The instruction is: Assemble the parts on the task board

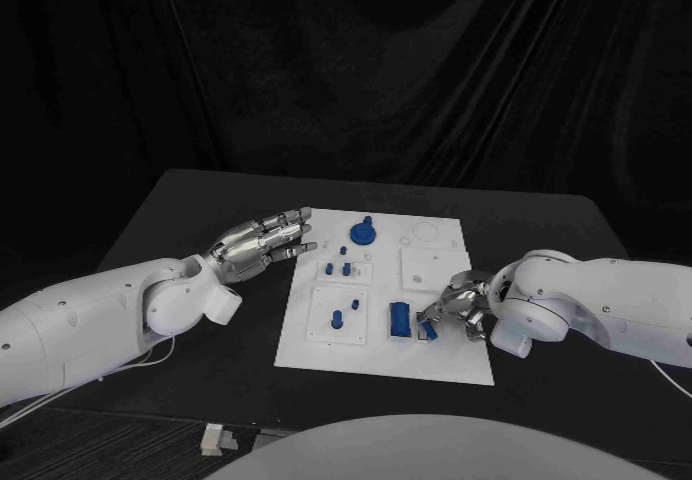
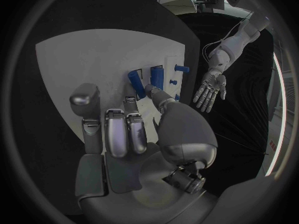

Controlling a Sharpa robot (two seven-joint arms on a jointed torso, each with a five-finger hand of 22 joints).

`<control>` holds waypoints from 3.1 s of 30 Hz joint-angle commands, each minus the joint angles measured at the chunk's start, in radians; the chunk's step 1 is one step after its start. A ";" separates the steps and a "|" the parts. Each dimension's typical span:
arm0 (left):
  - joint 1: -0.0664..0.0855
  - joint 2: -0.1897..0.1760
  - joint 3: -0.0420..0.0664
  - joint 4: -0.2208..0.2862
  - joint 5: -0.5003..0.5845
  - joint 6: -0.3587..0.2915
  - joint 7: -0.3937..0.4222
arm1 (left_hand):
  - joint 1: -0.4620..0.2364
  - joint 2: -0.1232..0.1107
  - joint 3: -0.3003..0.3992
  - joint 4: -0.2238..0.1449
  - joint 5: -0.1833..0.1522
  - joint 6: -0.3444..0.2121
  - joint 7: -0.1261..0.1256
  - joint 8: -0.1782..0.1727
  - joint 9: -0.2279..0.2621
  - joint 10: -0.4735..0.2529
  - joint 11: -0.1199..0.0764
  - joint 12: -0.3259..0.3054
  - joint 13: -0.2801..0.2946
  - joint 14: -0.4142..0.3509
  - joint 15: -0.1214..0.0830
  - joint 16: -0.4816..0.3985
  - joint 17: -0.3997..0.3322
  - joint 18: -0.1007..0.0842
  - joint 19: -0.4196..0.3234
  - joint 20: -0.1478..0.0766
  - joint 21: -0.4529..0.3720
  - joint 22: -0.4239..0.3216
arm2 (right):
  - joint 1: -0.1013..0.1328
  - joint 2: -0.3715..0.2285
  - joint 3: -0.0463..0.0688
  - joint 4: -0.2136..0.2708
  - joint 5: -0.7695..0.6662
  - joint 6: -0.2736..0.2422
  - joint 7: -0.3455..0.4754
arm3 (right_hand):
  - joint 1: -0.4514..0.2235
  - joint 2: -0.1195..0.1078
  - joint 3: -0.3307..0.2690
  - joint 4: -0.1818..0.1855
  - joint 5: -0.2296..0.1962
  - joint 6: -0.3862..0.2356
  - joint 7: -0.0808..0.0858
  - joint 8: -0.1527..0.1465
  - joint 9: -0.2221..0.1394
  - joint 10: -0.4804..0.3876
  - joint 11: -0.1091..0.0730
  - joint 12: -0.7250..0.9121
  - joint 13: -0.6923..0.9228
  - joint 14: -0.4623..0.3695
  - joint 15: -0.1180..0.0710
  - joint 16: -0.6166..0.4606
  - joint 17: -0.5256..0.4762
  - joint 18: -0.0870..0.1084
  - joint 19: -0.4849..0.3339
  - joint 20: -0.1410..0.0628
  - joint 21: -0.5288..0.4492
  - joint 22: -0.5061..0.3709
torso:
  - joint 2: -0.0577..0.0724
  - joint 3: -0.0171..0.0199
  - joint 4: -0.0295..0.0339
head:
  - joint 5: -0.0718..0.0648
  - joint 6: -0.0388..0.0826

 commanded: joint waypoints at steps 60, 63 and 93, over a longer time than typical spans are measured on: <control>-0.008 0.000 0.001 -0.004 0.006 0.029 -0.013 | -0.004 0.008 0.007 0.001 0.007 0.000 0.008 0.009 0.001 -0.002 0.007 0.006 0.001 0.000 0.007 0.005 0.000 0.011 0.003 0.003 0.004 -0.001 | -0.017 -0.069 0.000 0.079 -0.404 0.036 0.091 | 0.147 -0.030 -0.250 0.177 -0.195 -0.187 -0.062 0.572 0.527 0.103 -0.058 0.004 0.263 0.073 -0.047 0.003 0.088 0.013 0.000 -0.037 -0.015 0.100 | 0.001 0.0012 0.0013 | 0.002 0.000; -0.009 0.000 0.001 -0.003 0.006 0.029 -0.013 | -0.004 0.008 0.007 0.001 0.007 0.000 0.008 0.009 0.001 -0.002 0.007 0.006 0.001 0.000 0.007 0.005 0.000 0.011 0.003 0.003 0.004 -0.001 | -0.024 -0.067 0.000 0.076 -0.417 0.049 0.085 | 0.162 -0.028 -0.263 0.185 -0.201 -0.197 -0.069 0.620 0.584 0.103 -0.063 0.004 0.263 0.073 -0.052 0.003 0.088 0.013 0.001 -0.041 -0.018 0.100 | 0.002 0.0015 -0.0002 | 0.003 0.000; -0.010 -0.002 0.001 -0.003 0.006 0.031 -0.019 | -0.004 0.008 0.007 0.001 0.007 0.003 0.009 0.011 0.002 -0.002 0.006 0.007 0.001 0.000 0.009 0.005 0.000 0.011 0.004 0.004 0.005 0.000 | -0.036 -0.051 0.000 0.060 -0.426 0.061 0.080 | 0.196 -0.051 -0.295 0.271 -0.253 -0.090 -0.092 0.858 0.861 0.103 -0.080 0.004 0.263 0.073 -0.066 0.003 0.090 0.013 0.001 -0.054 -0.024 0.100 | 0.001 0.0003 0.0012 | 0.003 0.000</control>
